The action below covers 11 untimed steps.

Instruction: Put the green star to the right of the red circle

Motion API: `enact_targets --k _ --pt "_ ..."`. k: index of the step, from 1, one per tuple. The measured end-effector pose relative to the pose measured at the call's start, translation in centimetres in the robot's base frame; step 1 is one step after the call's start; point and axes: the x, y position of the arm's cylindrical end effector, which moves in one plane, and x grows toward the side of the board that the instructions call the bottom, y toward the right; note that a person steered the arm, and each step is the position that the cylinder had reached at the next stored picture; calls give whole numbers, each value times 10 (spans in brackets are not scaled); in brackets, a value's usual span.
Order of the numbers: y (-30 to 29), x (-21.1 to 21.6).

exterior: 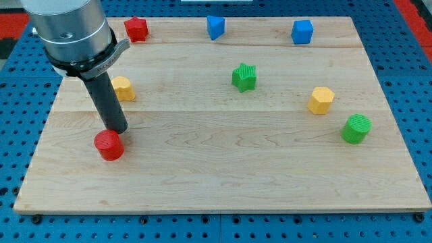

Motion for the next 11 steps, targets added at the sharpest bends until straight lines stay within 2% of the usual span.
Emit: enact_targets --k 1,2,3,4,5,6,8,9,10,11 --pt "-5 26" --pt "39 -39" --pt "54 -113" --pt "126 -148" --pt "198 -159" --pt "229 -117" --pt "184 -36" --pt "202 -71" --pt "238 -55" --pt "237 9"
